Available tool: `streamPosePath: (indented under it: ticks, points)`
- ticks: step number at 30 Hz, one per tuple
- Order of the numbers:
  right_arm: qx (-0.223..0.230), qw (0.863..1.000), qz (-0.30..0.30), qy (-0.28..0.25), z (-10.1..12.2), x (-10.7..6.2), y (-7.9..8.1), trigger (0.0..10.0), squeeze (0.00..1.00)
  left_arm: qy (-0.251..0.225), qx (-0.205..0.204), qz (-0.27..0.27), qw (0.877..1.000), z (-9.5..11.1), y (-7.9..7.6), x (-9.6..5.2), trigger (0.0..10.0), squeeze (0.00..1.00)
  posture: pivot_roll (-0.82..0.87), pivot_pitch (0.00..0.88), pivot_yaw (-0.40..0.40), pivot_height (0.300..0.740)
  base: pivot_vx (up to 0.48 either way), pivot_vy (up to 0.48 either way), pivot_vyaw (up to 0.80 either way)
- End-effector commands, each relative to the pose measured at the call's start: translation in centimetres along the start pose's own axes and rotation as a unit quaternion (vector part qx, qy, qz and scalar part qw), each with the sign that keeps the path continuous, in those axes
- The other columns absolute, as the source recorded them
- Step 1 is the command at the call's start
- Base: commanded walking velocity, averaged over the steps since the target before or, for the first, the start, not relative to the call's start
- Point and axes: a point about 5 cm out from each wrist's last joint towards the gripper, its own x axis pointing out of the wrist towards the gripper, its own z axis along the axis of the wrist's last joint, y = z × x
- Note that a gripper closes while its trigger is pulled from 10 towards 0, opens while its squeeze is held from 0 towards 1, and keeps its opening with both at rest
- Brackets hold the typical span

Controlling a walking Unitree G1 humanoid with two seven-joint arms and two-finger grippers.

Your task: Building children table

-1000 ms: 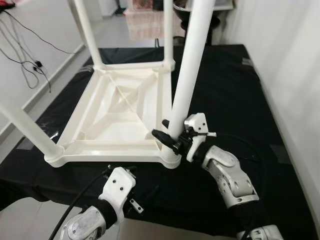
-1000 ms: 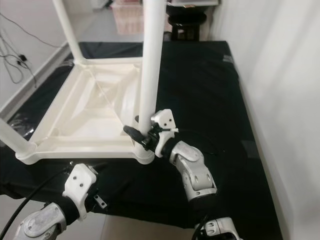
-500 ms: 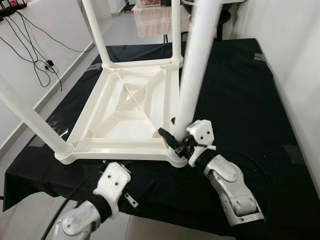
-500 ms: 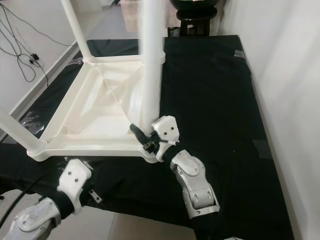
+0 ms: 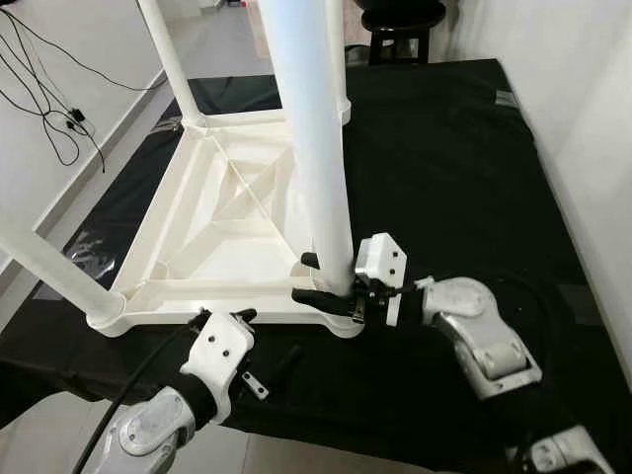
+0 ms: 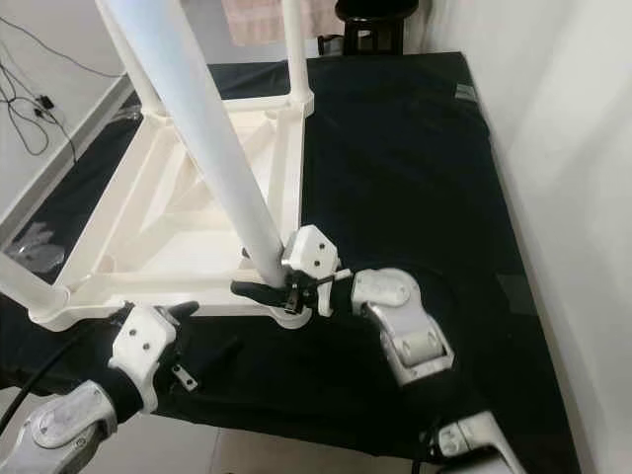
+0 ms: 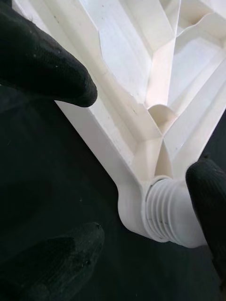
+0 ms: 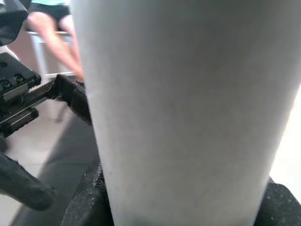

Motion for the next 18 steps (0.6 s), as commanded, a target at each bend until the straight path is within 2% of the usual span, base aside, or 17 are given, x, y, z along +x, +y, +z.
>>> streamPosePath:
  ticks: [1,7,8,12,18]
  points:
    - [0.078,0.995,0.062,0.003,-1.9,0.6,0.5,10.0,0.00,0.008,-0.009,-0.004,1.000,0.0,-0.4,-0.5,10.0,0.00,0.04,0.158,0.085,0.740,0.000,0.000,0.00]
    - [0.111,0.989,0.081,-0.046,-0.6,0.9,-1.3,10.0,0.00,0.012,-0.011,-0.012,1.000,0.3,-1.0,-1.1,10.0,0.00,0.07,0.187,0.088,0.740,0.000,0.000,0.00]
    - [0.112,0.987,0.099,-0.064,0.2,1.2,-2.0,10.0,0.00,0.020,-0.010,-0.025,0.999,0.3,-1.7,-1.6,10.0,0.00,0.10,0.214,0.095,0.740,0.000,0.000,0.00]
    - [0.103,0.985,0.122,-0.069,0.5,1.5,-2.2,10.0,0.00,0.031,-0.005,-0.036,0.999,0.2,-2.4,-2.0,10.0,0.00,0.11,0.227,0.099,0.740,0.000,0.000,0.00]
    - [0.078,0.988,0.123,-0.052,-0.1,2.4,-1.7,10.0,0.00,0.038,0.000,-0.040,0.998,0.3,-2.7,-2.3,10.0,0.00,0.12,0.239,0.103,0.740,0.000,0.000,0.00]
